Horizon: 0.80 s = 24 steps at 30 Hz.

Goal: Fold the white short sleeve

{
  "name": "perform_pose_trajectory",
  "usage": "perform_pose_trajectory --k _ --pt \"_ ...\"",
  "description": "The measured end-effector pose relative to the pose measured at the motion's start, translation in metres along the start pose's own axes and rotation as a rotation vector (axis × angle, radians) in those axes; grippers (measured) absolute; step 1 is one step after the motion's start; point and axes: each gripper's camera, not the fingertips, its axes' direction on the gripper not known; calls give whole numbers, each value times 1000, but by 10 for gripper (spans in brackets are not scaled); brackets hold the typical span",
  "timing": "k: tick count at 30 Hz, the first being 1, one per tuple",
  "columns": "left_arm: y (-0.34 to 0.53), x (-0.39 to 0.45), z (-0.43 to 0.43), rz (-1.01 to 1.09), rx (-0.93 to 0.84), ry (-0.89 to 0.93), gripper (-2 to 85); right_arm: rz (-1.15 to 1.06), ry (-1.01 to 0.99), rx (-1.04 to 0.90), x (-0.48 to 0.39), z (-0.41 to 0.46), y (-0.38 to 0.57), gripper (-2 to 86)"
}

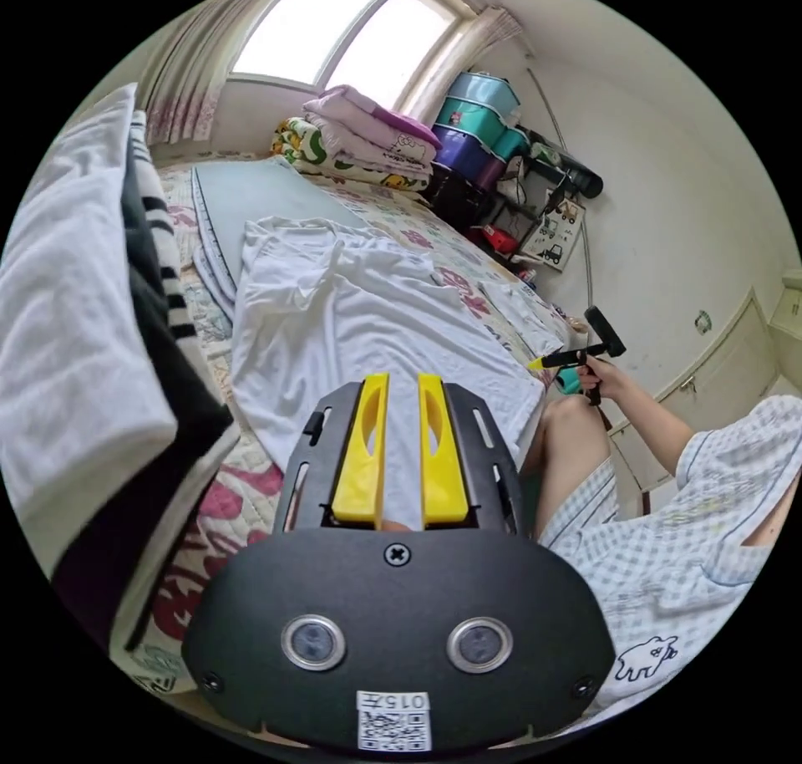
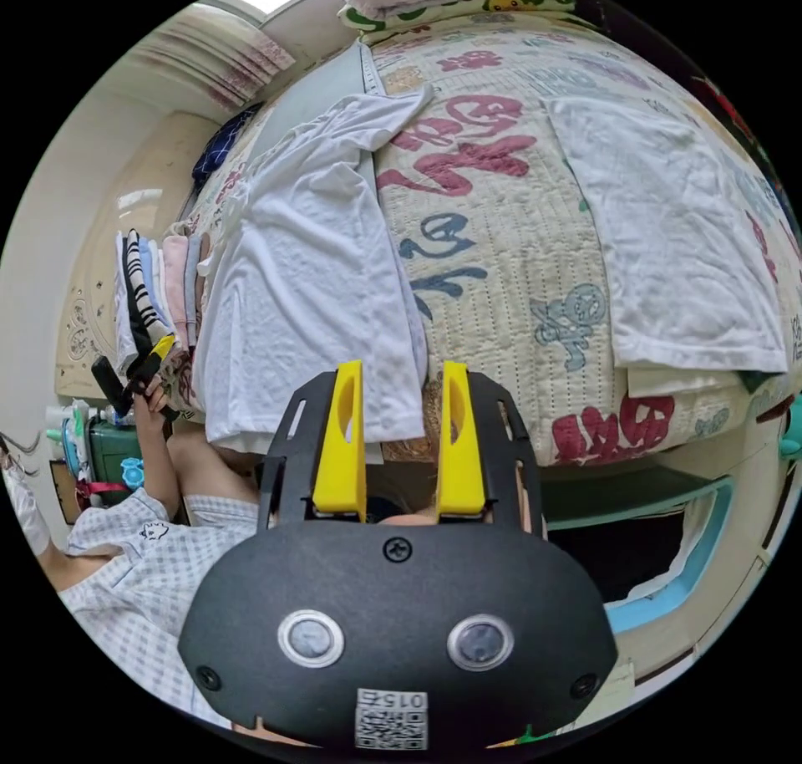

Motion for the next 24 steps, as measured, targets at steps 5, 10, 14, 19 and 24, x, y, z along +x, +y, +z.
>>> perform_pose_trajectory --k 5,10,14,19,24 --pt "122 -22 -43 -341 44 -74 88 -10 -129 -62 27 -5 16 129" --pt "211 -39 -35 -571 14 13 108 -51 -138 -45 35 -26 30 76" --pt "228 -47 -17 -575 48 120 67 -46 -119 12 46 -54 50 21" --pt "228 -37 -18 -494 11 85 -4 -44 -145 74 60 -92 81 2" --pt "238 -23 -51 -457 35 4 -8 -32 -107 72 75 -116 108 -1"
